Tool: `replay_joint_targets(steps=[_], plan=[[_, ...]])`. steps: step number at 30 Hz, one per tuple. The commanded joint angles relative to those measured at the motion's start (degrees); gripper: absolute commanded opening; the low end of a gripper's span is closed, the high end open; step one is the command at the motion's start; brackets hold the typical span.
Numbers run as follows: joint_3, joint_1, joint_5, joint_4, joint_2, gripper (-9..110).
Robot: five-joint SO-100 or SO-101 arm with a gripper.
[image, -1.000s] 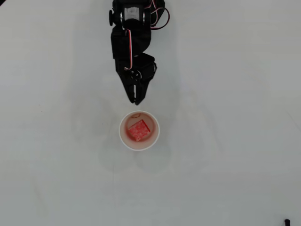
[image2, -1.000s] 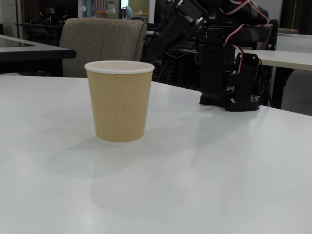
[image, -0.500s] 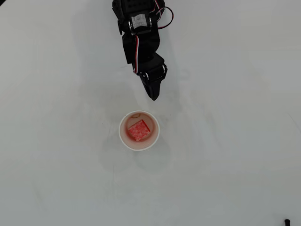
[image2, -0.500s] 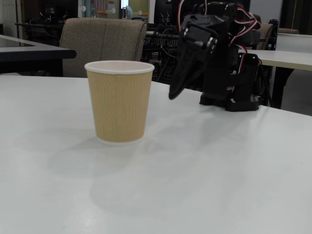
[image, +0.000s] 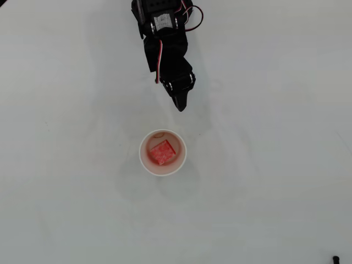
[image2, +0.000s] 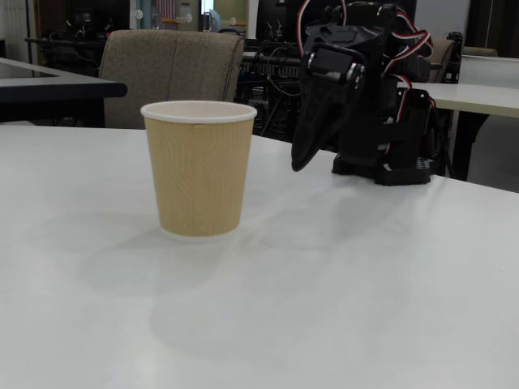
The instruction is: Grasp a red cube and put it in the cup.
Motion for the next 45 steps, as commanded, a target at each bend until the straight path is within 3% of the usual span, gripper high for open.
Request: replay_joint_targets(steps=[1, 15, 20, 45], plan=[[4.3, 1.8, 1.8, -0.5, 0.7, 0], [4.3, 5.1, 6.8, -1.5, 0.8, 0], [4.3, 6.4, 17.0, -3.3, 0.8, 1], [4.3, 6.5, 17.7, -2.7, 0.8, 0]])
